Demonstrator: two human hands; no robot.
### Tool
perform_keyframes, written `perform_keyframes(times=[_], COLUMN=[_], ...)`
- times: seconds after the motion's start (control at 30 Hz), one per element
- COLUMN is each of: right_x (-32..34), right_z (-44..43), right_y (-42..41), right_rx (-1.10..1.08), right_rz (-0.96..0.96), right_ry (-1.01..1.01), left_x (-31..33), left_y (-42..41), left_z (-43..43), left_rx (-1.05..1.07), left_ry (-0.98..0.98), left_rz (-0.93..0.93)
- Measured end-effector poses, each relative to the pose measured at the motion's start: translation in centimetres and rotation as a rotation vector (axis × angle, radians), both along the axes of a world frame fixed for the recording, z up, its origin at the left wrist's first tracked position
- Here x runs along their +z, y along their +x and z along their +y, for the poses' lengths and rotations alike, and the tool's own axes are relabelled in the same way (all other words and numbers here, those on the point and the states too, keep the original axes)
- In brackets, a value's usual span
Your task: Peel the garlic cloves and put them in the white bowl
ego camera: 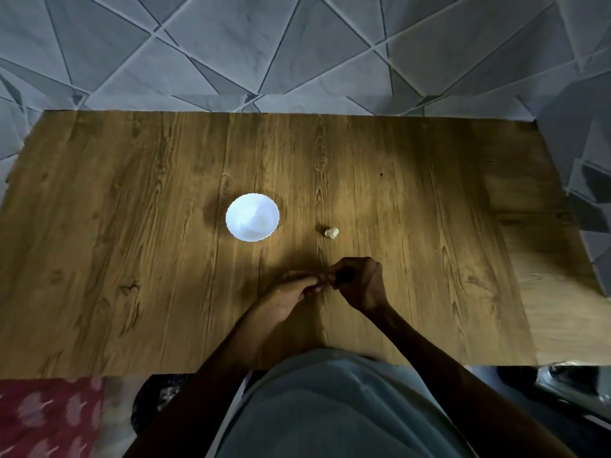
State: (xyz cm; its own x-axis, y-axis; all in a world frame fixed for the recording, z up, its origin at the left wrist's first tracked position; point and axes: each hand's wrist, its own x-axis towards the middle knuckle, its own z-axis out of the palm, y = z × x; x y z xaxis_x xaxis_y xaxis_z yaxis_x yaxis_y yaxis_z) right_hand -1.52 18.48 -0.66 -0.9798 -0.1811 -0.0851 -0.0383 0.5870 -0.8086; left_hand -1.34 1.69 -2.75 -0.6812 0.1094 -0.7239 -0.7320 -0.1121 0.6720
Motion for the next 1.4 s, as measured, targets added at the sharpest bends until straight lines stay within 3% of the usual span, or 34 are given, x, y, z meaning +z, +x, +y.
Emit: perform_keyframes(times=[0.13,0.27,0.37,0.43,0.5,0.6,0.77,0.9,1.03,1.1,1.2,1.4], right_x=[0.0,0.3,0.0,0.2,0.9,1.3,1.4,0.9,0.2,0.2,0.3,0.5], right_z=[-0.1,0.0,0.2,0.0,0.0,0.5,0.6,0.6,0.1,-0.1,0.0,0.3], right_y=[0.7,1.0,0.7,0.5,0.4,0.0,-0.3,0.3,0.9,1.0,0.8,0.5], right_rx=[0.007,0.032,-0.004,-0.147,-0.313,-0.407,-0.561,-0.531,-0.461,-0.48,-0.495,-0.406], right_rz=[0.05,0.094,0.036,-0.173,-0.432,-0.689,-0.966,-0.899,-0.675,-0.613,-0.595,-0.518], right_ry=[0.008,-0.014,0.007,-0.119,-0.348,-0.579,-0.735,-0.707,-0.468,-0.444,-0.456,-0.372], left_x=[0.8,1.3,0.5,0.1,0.1,0.4,-0.3,-0.9,-1.2,-1.3,-1.5,-1.7], left_y=[0.2,0.8,1.4,1.4,1.3,1.3,1.4,1.4,1.1,1.3,1.7,1.1], left_z=[-0.3,0.0,0.5,0.6,0.6,0.8,0.9,1.1,1.0,1.0,1.0,0.9], left_rx=[0.149,0.222,0.035,-0.138,-0.243,-0.31,-0.418,-0.394,-0.411,-0.449,-0.478,-0.39], left_ry=[0.23,0.319,0.047,-0.181,-0.318,-0.402,-0.497,-0.524,-0.565,-0.584,-0.611,-0.698], left_rz=[-0.239,-0.29,0.043,0.366,0.576,0.706,0.793,0.738,0.653,0.656,0.668,0.509])
